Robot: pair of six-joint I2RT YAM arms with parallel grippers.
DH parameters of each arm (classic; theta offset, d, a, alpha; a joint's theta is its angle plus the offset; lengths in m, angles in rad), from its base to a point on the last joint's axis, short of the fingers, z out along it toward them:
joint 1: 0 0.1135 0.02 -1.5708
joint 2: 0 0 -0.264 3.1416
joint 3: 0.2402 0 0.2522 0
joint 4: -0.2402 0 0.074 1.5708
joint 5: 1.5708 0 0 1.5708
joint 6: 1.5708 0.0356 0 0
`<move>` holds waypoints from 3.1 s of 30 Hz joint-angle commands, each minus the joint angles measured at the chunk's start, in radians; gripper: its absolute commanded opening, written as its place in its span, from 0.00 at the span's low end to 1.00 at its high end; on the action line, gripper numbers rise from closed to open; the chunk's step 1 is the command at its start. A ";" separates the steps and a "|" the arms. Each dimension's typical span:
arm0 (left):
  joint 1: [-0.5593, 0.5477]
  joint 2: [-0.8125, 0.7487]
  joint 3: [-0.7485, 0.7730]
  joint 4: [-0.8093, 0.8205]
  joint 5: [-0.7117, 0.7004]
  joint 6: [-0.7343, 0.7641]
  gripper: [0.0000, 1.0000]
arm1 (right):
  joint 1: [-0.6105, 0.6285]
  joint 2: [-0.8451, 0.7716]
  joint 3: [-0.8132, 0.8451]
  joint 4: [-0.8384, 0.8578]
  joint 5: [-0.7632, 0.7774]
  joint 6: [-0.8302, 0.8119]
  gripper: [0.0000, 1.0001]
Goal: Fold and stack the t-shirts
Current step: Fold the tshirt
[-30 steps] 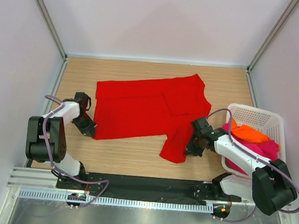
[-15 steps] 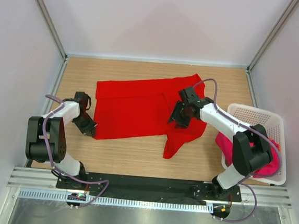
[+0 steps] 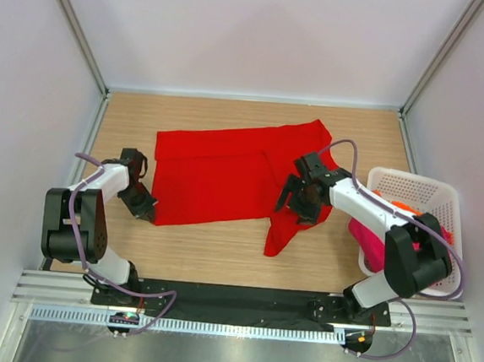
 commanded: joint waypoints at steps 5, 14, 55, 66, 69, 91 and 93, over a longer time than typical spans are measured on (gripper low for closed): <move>-0.003 -0.015 0.013 0.005 0.023 0.017 0.00 | 0.072 0.163 0.204 -0.125 0.192 0.088 0.73; -0.001 0.003 -0.009 0.036 0.042 0.023 0.00 | 0.188 0.313 0.404 -0.295 0.338 0.114 0.68; -0.003 -0.017 -0.024 0.005 0.038 -0.012 0.00 | 0.251 0.100 0.240 -0.424 0.516 0.147 0.01; -0.003 -0.084 -0.090 -0.026 0.016 -0.086 0.00 | 0.250 -0.371 -0.104 -0.488 0.512 0.307 0.01; 0.000 -0.112 -0.054 -0.053 0.003 -0.075 0.00 | 0.242 -0.417 -0.070 -0.513 0.547 0.292 0.01; 0.000 0.155 0.405 -0.124 -0.043 0.083 0.00 | -0.183 0.084 0.626 -0.272 0.429 -0.256 0.01; 0.000 0.187 0.440 -0.132 -0.042 0.085 0.00 | -0.189 0.123 0.697 -0.266 0.414 -0.267 0.01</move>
